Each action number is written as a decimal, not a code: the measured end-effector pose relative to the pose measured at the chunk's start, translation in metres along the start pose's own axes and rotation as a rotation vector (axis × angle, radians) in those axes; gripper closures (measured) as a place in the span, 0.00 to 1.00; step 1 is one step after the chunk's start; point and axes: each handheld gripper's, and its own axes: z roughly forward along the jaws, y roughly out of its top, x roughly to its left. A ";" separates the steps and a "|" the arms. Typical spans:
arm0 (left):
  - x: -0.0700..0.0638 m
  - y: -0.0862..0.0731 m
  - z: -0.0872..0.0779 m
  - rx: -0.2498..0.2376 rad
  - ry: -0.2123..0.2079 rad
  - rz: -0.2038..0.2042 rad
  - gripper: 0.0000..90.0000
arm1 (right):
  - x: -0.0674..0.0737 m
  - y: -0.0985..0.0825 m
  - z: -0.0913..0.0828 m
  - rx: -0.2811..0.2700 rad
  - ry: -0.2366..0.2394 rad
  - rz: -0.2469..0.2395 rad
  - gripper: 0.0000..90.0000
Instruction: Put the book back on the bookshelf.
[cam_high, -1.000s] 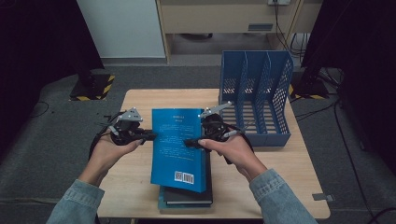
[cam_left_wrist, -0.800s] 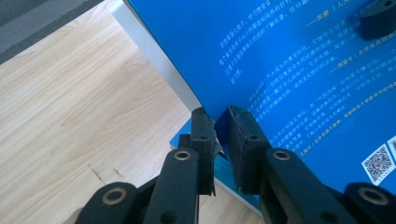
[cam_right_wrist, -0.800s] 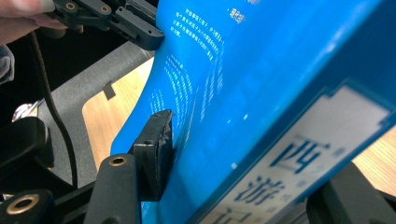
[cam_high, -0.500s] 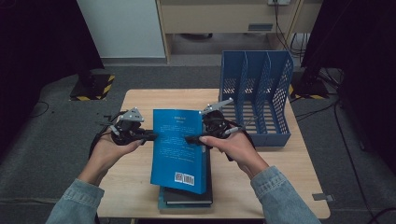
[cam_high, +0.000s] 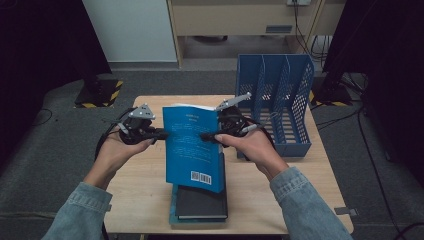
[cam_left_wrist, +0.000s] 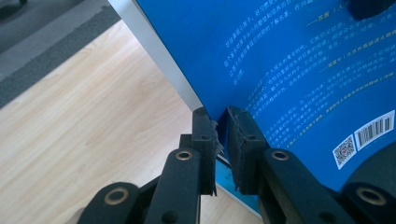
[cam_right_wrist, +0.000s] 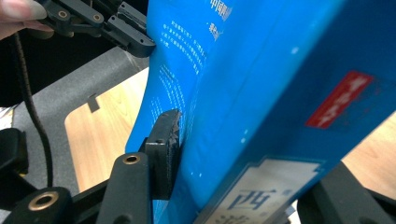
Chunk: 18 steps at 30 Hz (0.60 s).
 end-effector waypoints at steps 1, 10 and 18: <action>0.004 0.004 0.001 -0.002 -0.001 0.011 0.90 | -0.003 0.002 0.000 -0.008 -0.008 -0.001 0.61; 0.013 0.012 0.006 -0.018 0.010 0.010 0.91 | -0.016 0.009 0.001 -0.033 -0.027 0.010 0.63; 0.017 0.016 0.009 -0.006 0.018 0.015 0.91 | -0.022 0.012 0.003 -0.038 -0.025 0.011 0.63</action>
